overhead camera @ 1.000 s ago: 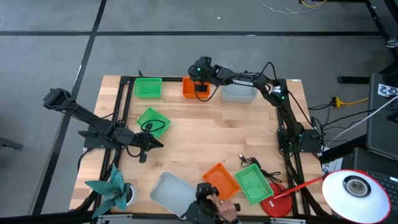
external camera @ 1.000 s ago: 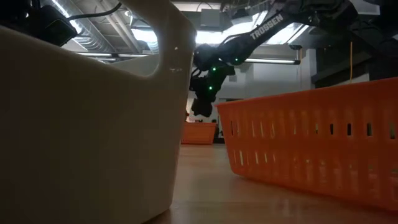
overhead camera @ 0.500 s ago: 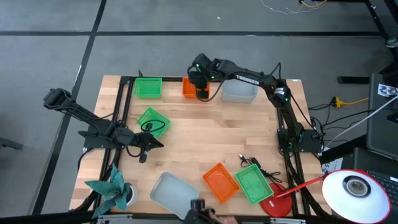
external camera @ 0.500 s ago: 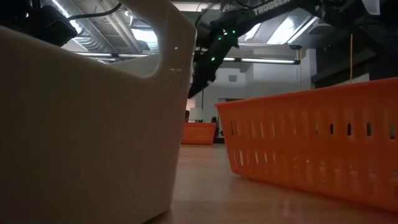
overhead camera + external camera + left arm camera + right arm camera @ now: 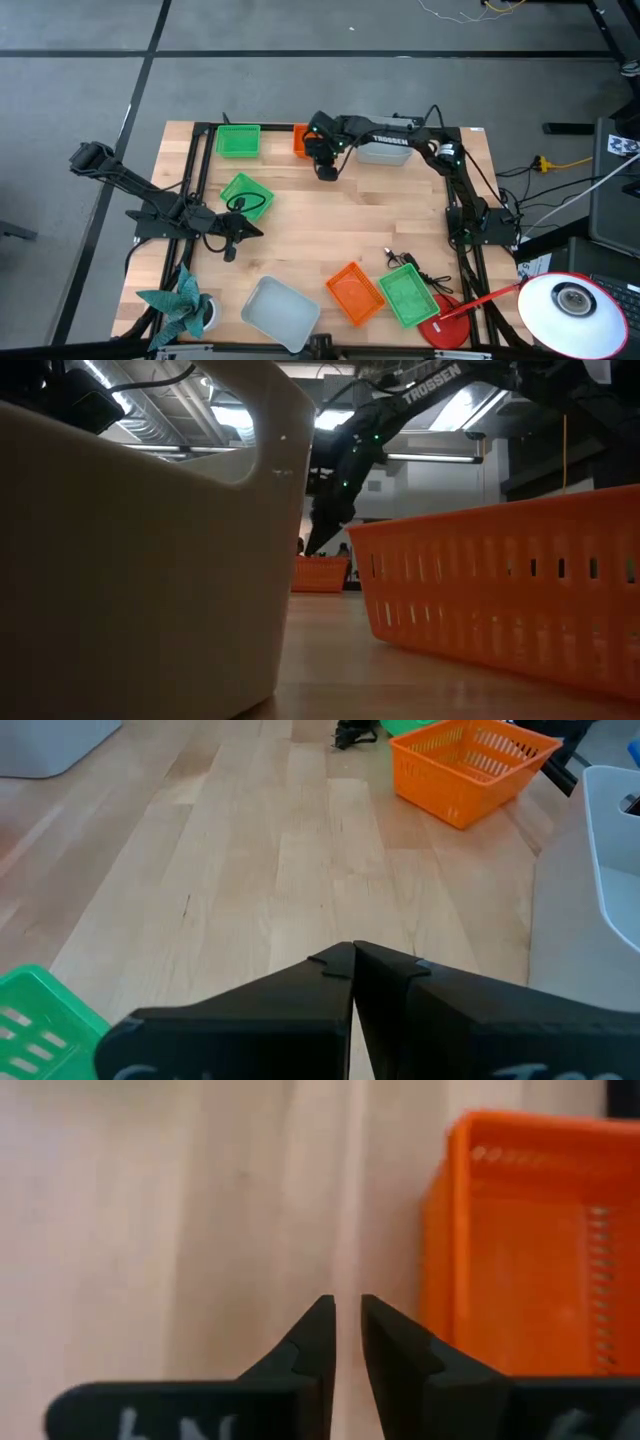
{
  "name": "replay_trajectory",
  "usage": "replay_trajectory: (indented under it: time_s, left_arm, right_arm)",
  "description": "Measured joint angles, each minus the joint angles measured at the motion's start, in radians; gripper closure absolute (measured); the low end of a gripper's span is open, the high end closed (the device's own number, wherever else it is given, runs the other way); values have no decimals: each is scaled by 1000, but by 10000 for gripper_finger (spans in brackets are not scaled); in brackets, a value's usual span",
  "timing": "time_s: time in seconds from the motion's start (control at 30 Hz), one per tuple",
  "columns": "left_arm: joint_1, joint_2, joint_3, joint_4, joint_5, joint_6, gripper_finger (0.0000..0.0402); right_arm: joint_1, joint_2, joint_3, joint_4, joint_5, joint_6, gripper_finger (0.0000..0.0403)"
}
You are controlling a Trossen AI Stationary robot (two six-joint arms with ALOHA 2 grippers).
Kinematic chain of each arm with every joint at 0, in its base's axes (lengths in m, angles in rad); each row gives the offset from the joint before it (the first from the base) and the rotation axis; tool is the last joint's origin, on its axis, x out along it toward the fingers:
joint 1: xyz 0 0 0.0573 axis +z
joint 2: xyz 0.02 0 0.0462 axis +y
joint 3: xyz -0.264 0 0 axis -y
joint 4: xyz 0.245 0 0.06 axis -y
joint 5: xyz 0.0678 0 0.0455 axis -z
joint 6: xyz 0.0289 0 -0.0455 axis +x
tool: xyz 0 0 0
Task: Stack baskets by color
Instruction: Stack the middle orange bin on top of the top orange bin
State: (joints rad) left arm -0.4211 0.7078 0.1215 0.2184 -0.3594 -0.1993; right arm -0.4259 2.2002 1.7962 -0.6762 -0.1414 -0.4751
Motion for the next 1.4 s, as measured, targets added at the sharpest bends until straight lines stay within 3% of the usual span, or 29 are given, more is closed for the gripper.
replay_trajectory:
  time_s: [0.17,0.43,0.57,0.73,0.9,1.1,1.4]
  left_arm:
    - [0,0,0,0,0,0,401]
    - [0,0,0,0,0,0,401]
    - [0,0,0,0,0,0,401]
    - [0,0,0,0,0,0,401]
    - [0,0,0,0,0,0,401]
    - [0,0,0,0,-1,1,401]
    - [0,0,0,0,-2,1,401]
  right_arm:
    - [5,1,-6,80,96,0,351]
    - [5,1,-6,82,63,0,351]
    - [12,1,-6,156,102,0,351]
    - [12,5,-5,129,-4,6,351]
    - [12,20,-5,76,-9,35,351]
    - [11,50,-5,102,84,72,350]
    - [7,60,-5,170,108,82,350]
